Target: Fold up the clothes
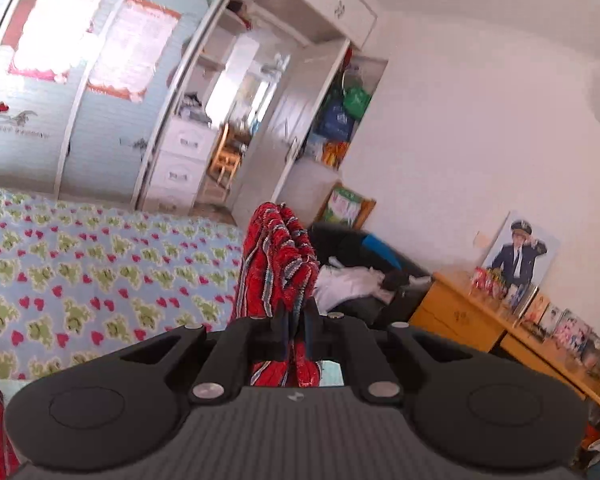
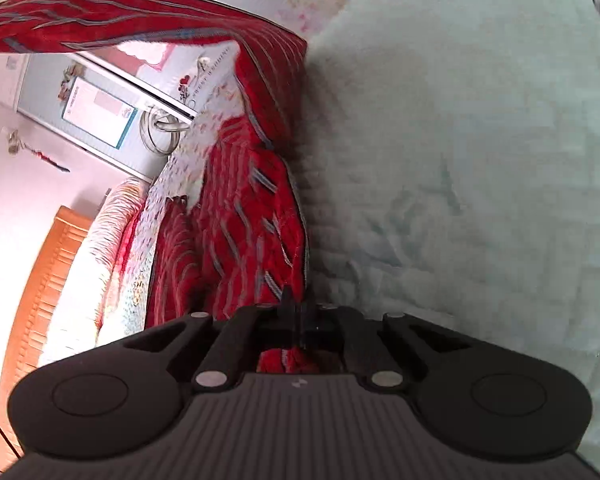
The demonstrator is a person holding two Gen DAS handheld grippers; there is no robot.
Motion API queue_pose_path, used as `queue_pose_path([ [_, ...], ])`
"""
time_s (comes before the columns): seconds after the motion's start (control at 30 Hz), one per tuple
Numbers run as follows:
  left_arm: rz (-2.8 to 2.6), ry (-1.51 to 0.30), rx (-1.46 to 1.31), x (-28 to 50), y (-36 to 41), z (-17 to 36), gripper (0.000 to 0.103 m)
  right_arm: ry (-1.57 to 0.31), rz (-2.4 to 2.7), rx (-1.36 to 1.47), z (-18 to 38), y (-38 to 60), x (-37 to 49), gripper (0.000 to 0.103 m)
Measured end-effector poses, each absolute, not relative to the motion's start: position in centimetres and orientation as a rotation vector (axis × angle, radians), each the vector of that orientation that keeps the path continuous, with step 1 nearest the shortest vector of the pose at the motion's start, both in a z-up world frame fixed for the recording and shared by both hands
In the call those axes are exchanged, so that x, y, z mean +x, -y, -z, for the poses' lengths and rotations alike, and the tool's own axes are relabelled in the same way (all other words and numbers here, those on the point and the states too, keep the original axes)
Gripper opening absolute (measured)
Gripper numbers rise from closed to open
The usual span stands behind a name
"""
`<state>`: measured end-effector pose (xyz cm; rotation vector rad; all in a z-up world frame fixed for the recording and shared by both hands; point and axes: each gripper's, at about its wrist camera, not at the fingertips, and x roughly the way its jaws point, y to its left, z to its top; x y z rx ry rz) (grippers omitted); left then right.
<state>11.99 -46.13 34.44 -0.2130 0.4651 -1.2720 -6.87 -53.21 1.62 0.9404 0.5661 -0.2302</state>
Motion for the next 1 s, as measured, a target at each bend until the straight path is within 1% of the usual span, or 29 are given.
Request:
queue_pose_path([
  [0.23, 1.196, -0.344, -0.324, 14.7, 36.3, -36.5, 0.006, -0.672, 0.302, 0.586, -6.8, 47.5, -3.7, 0.0],
  [0.5, 0.958, -0.316, -0.425, 18.5, 22.9, -34.1, 0.006, -0.746, 0.214, 0.306, -10.2, 38.6, 1.3, 0.001],
  [0.6, 0.84, -0.315, -0.476, 19.8, 17.7, -32.0, 0.006, -0.776, 0.176, 0.2, -10.5, 35.6, 2.9, 0.001],
  [0.73, 0.742, -0.399, -0.496, 21.5, 13.3, -27.6, 0.006, -0.834, 0.147, 0.118, -9.5, 32.8, 4.7, 0.001],
  [0.9, 0.663, -0.56, -0.458, 22.6, 12.4, -20.8, 0.007, -0.9, 0.145, 0.08, -7.4, 31.3, 6.2, 0.003],
  [1.0, 0.635, -0.617, -0.461, 22.6, 11.6, -18.0, 0.007, -0.914, 0.153, 0.062, -6.8, 30.8, 6.6, 0.004],
])
